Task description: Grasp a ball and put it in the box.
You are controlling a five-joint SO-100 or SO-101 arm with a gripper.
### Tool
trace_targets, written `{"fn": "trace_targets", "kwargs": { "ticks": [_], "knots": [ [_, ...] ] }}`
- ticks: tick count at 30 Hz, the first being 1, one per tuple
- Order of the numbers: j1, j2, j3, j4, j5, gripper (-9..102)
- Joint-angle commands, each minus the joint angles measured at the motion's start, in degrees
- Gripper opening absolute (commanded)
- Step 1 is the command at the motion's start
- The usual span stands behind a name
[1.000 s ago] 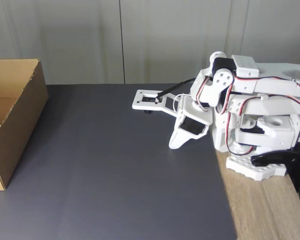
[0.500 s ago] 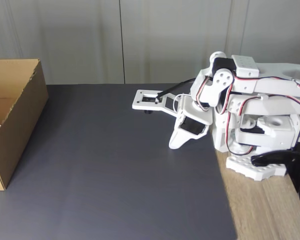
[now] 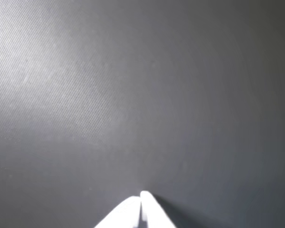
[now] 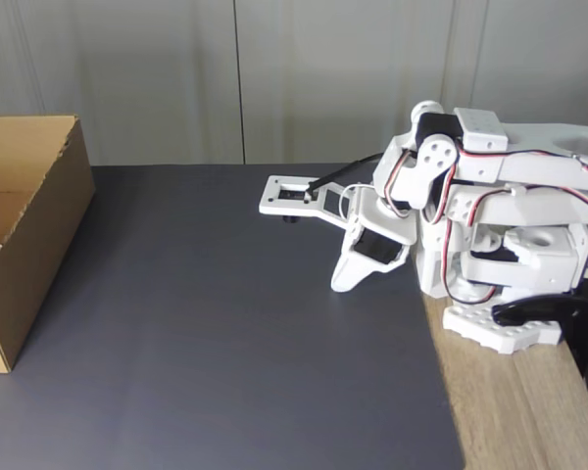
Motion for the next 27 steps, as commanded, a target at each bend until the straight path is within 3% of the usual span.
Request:
{"fn": "trace_targets", "kwargs": {
  "ticks": [1, 27],
  "knots": [
    [-0.26, -0.53, 0.26, 1.23, -0.35, 1],
    [-0.26, -0.53, 0.26, 1.23, -0.35, 1]
  ]
}}
